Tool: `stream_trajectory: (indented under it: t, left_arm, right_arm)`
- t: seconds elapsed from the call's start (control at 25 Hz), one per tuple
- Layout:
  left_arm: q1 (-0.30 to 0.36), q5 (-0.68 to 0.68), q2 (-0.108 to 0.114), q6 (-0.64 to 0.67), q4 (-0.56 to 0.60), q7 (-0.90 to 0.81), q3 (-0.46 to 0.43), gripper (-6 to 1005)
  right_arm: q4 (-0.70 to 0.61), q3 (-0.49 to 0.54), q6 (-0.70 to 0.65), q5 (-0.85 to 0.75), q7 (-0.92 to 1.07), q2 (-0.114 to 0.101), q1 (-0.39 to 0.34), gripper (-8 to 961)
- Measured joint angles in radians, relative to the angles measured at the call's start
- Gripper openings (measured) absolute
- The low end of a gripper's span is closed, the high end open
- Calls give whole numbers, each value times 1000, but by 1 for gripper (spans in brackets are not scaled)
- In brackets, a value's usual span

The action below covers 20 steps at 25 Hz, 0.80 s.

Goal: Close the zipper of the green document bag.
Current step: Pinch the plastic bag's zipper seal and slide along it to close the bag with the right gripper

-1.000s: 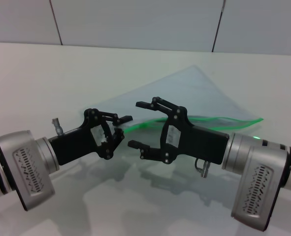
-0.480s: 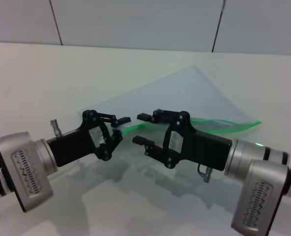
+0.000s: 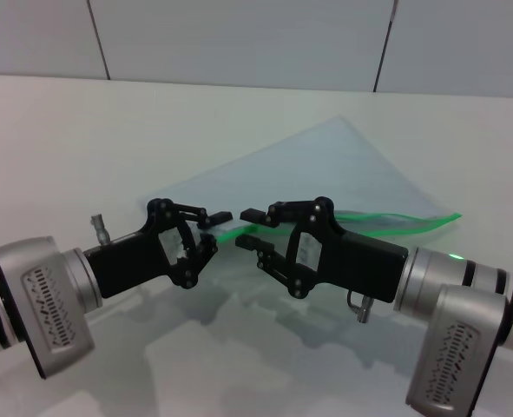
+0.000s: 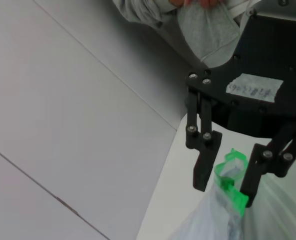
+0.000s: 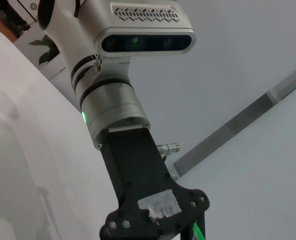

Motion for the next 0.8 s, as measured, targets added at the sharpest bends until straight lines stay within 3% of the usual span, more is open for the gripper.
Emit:
stream_trajectory:
  t: [0.44,0.8]
  left_arm:
    - [0,2,0,-10,-1,0,11,44]
    - [0,2,0,-10,-2,0,10,42]
  right_arm:
    - [19,1,47,0,-1,0,7,255]
    - [26,-2,48,-6,-1,-2,9,133]
